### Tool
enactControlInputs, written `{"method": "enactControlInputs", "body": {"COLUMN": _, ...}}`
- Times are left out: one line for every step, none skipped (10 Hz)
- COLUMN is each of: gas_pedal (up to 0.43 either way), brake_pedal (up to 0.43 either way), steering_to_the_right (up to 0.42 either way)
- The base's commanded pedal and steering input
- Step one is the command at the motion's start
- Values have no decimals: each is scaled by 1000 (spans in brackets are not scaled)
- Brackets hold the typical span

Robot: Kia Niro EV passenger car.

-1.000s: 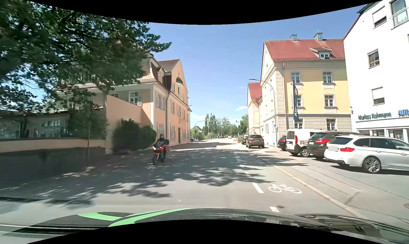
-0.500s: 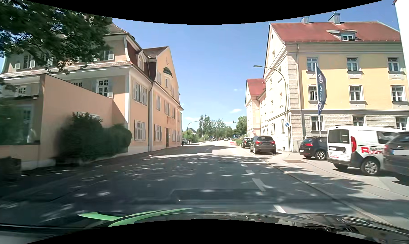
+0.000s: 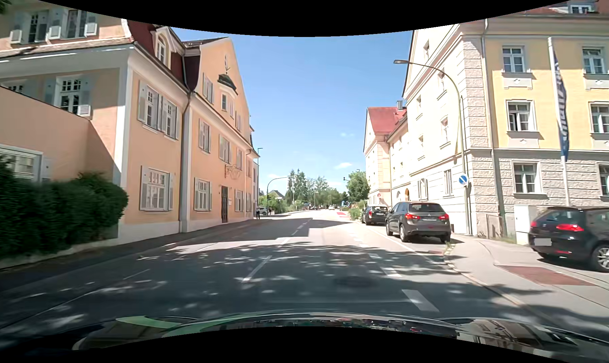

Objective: Follow the waypoints while adhering to traffic rules and regulations

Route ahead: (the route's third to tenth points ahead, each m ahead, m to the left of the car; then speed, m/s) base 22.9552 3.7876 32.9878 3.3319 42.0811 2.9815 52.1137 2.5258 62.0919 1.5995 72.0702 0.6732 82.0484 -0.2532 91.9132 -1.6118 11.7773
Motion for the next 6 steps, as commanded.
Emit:
{"method": "enactControlInputs", "body": {"gas_pedal": 79, "brake_pedal": 0, "steering_to_the_right": 18}}
{"method": "enactControlInputs", "body": {"gas_pedal": 79, "brake_pedal": 0, "steering_to_the_right": 18}}
{"method": "enactControlInputs", "body": {"gas_pedal": 67, "brake_pedal": 0, "steering_to_the_right": 18}}
{"method": "enactControlInputs", "body": {"gas_pedal": 67, "brake_pedal": 0, "steering_to_the_right": 17}}
{"method": "enactControlInputs", "body": {"gas_pedal": 67, "brake_pedal": 0, "steering_to_the_right": 16}}
{"method": "enactControlInputs", "body": {"gas_pedal": 67, "brake_pedal": 0, "steering_to_the_right": 15}}
